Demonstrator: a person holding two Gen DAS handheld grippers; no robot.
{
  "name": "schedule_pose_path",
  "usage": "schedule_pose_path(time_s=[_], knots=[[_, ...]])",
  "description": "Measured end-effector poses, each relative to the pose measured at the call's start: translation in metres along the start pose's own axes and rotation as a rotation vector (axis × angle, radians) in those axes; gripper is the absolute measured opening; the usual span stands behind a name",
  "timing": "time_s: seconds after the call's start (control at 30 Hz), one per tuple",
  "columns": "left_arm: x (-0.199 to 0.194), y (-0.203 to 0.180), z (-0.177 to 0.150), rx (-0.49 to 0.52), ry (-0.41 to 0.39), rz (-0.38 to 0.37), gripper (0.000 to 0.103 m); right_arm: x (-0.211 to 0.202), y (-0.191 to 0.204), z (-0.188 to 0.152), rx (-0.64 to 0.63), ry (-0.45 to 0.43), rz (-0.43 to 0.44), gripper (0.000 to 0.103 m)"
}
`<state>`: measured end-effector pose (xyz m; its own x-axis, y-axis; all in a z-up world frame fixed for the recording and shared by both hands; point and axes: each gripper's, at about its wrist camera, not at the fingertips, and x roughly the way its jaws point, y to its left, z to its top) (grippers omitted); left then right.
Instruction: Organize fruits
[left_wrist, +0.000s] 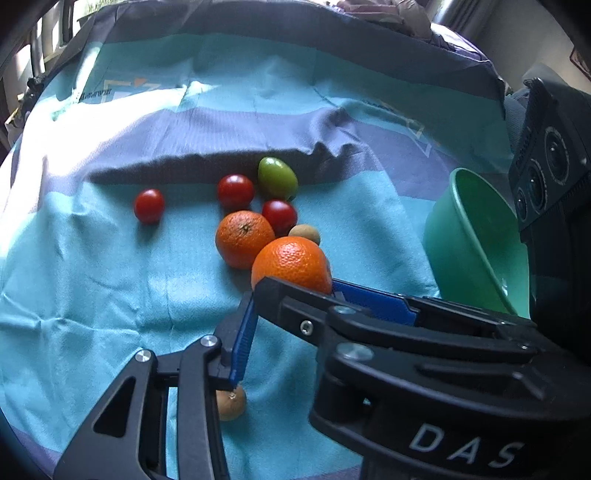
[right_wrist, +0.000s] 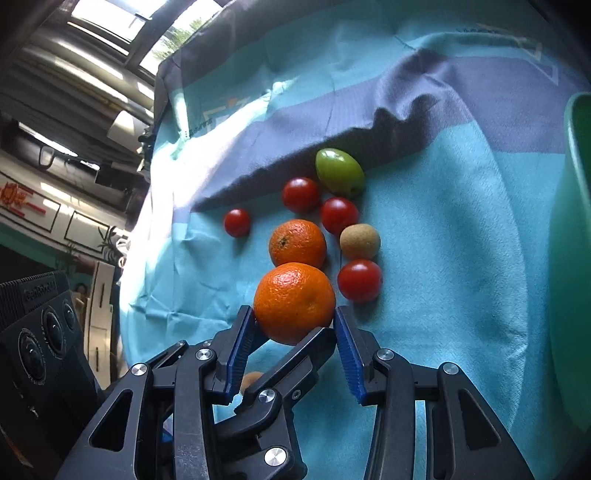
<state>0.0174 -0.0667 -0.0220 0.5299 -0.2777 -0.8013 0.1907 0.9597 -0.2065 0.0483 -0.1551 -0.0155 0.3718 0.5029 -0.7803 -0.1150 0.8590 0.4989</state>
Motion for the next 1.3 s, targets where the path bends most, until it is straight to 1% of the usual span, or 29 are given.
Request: schedule_pose_path(time_s=[0.17,0.2,0.3,0.37,0.43,0.5,0.57,0.63,0.7,0.73,0.8,0.87,0.93,1.0,1.03,1.1,1.17,1.3], knots=[[-0.035,-0.027,0.009,0.094,-0.101,0.008,0.038,-0.04,0.01,-0.004,-0.032,-0.098,0.014,0.046],[-0.041,-0.035,0.011,0.116,-0.12,-0.001,0.034,-0.048,0.011,-0.005,-0.039,-0.123,0.015,0.046],[-0.058,-0.057,0.019,0.176,-0.17,-0.018,0.034,-0.077,0.011,-0.007,-0.054,-0.201,0.018,0.046],[-0.064,-0.072,0.023,0.219,-0.195,-0.038,0.034,-0.094,0.008,-0.008,-0.052,-0.25,0.004,0.046],[-0.07,-0.085,0.02,0.245,-0.201,-0.051,0.035,-0.111,0.0,-0.009,-0.039,-0.297,-0.004,0.046],[-0.068,-0.092,0.022,0.251,-0.188,-0.064,0.035,-0.118,-0.006,-0.011,-0.026,-0.305,-0.011,0.046],[-0.067,-0.092,0.025,0.255,-0.168,-0.084,0.037,-0.119,-0.011,-0.011,-0.019,-0.299,-0.02,0.046],[-0.065,-0.089,0.028,0.256,-0.143,-0.091,0.04,-0.117,-0.016,-0.01,-0.004,-0.291,-0.011,0.046],[-0.06,-0.081,0.03,0.259,-0.117,-0.056,0.042,-0.113,-0.015,-0.01,-0.005,-0.275,0.004,0.045],[-0.06,-0.075,0.029,0.252,-0.116,-0.026,0.042,-0.11,-0.014,-0.009,-0.005,-0.263,-0.002,0.045],[-0.058,-0.052,0.028,0.206,-0.114,0.042,0.044,-0.104,-0.012,-0.01,-0.006,-0.255,-0.049,0.045],[-0.054,-0.021,0.028,0.113,-0.095,0.081,0.046,-0.099,-0.01,-0.009,-0.001,-0.247,-0.077,0.045],[-0.048,0.011,0.028,0.008,-0.071,0.102,0.049,-0.089,-0.007,-0.005,0.003,-0.219,-0.085,0.045],[-0.043,0.035,0.03,-0.06,-0.045,0.154,0.05,-0.078,-0.001,-0.003,-0.015,-0.199,-0.11,0.045],[-0.042,0.045,0.031,-0.087,-0.04,0.167,0.05,-0.071,0.003,-0.001,-0.024,-0.192,-0.146,0.045],[-0.041,0.062,0.033,-0.148,-0.029,0.156,0.053,-0.055,0.008,0.004,-0.029,-0.176,-0.22,0.045],[-0.04,0.073,0.035,-0.185,-0.032,0.131,0.055,-0.041,0.011,0.011,-0.032,-0.154,-0.286,0.045],[-0.039,0.079,0.04,-0.182,-0.028,0.132,0.055,-0.012,0.015,0.028,-0.043,-0.122,-0.456,0.045]])
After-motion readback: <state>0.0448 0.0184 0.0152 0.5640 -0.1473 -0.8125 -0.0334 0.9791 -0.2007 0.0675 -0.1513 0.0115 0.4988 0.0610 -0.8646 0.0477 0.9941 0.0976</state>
